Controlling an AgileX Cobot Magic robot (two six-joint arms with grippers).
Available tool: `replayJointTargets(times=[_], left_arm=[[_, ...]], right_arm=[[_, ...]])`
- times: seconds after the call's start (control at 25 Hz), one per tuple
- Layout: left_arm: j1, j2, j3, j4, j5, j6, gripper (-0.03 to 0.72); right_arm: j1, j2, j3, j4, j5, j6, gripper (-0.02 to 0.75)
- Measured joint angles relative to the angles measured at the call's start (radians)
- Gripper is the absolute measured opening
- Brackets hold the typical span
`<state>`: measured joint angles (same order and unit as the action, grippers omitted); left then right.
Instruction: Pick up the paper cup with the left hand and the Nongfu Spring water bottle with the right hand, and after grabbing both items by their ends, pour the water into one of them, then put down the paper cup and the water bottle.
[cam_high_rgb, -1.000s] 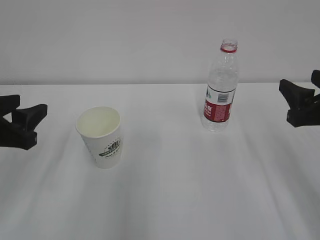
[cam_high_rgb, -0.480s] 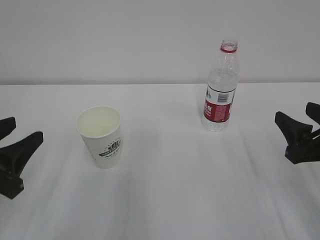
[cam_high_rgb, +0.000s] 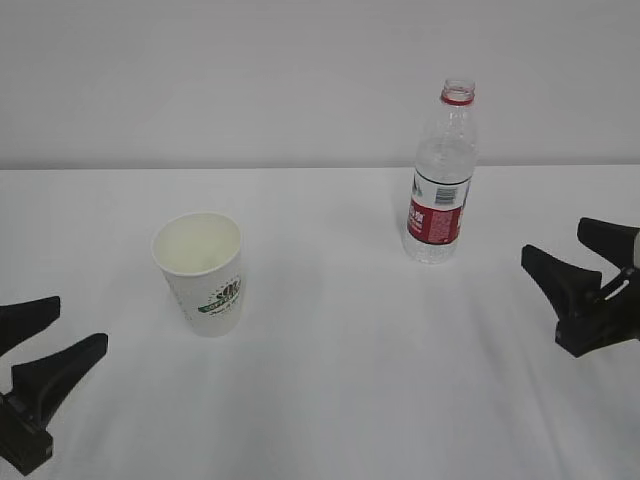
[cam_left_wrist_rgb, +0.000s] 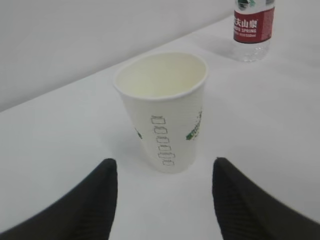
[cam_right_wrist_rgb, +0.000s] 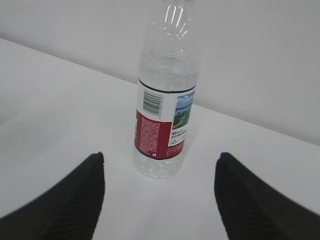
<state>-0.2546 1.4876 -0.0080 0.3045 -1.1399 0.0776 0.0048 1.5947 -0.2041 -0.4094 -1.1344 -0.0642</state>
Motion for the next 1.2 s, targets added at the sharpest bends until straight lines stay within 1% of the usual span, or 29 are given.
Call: replayJointTargets(times=[0.2,0.32,0.4,0.48,0.56,0.64,0.72,0.92,1.2], left_arm=[[0.0,0.069,0.0,0.095,-0.002,0.0,0.444],[0.0,0.097,0.0,0.116,-0.002,0.0,0.444],[0.0,0.106,0.0,0.117,-0.002,-0.002,0.449],[0.0,0.108,0.0,0.109,-0.002,-0.043,0.478],[0.0,0.108,0.0,0.086,-0.002,-0.084,0.545],[0.0,0.108,0.0,0.063,-0.002,-0.098,0.612],[0.0,0.108,0.0,0.054,-0.002,-0.103,0.648],[0.0,0.108,0.0,0.047,-0.002,-0.105,0.669],[0.0,0.11,-0.044,0.047,-0.002,-0.126,0.669]], right_arm=[[0.0,0.0,0.0,-0.017,0.0,0.0,0.521],[0.0,0.0,0.0,-0.02,-0.002,0.0,0.521],[0.0,0.0,0.0,-0.021,-0.002,0.0,0.521],[0.0,0.0,0.0,-0.021,-0.004,0.0,0.521],[0.0,0.0,0.0,-0.022,-0.004,0.0,0.521],[0.0,0.0,0.0,-0.022,-0.004,0.003,0.521],[0.0,0.0,0.0,-0.025,-0.004,0.014,0.53],[0.0,0.005,0.0,-0.025,-0.004,0.049,0.605],[0.0,0.058,0.0,-0.025,-0.005,0.064,0.619]])
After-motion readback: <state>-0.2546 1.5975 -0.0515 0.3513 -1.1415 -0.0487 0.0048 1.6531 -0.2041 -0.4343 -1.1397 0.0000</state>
